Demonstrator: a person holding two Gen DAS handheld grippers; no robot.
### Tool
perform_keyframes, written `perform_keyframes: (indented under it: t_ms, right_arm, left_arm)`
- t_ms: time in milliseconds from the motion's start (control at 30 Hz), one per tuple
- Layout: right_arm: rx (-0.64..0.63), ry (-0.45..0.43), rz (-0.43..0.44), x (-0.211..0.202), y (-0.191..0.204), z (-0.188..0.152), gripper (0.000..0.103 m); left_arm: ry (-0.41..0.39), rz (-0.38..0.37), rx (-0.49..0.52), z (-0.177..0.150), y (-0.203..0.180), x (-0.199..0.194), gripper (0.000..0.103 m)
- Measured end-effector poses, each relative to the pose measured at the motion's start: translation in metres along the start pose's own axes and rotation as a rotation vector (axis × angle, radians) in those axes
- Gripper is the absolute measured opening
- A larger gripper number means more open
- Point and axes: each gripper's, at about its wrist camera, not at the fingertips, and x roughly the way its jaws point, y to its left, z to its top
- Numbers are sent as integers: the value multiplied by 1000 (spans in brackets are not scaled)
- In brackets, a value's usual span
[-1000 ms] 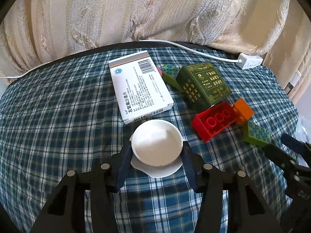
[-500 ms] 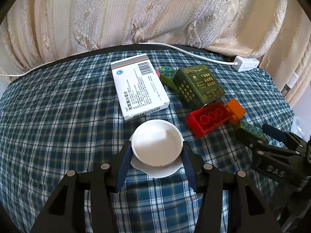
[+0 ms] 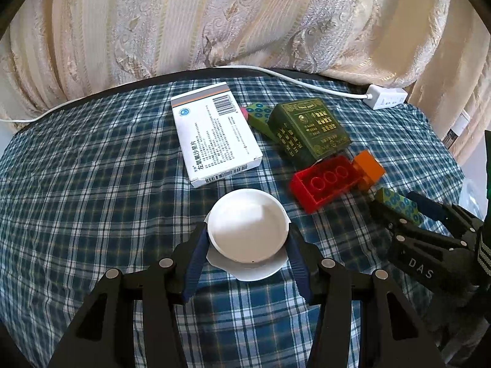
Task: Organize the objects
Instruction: 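Carry the green dotted plate into the bowl with right while left holds the cup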
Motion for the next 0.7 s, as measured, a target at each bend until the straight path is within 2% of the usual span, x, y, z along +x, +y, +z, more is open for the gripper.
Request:
perform_keyframes:
  t_ms: [700]
  right_arm:
    - [58,-59,37,-54,-11,-38,69]
  left_arm:
    - [-25,-42,65,-6,-19,-14,52]
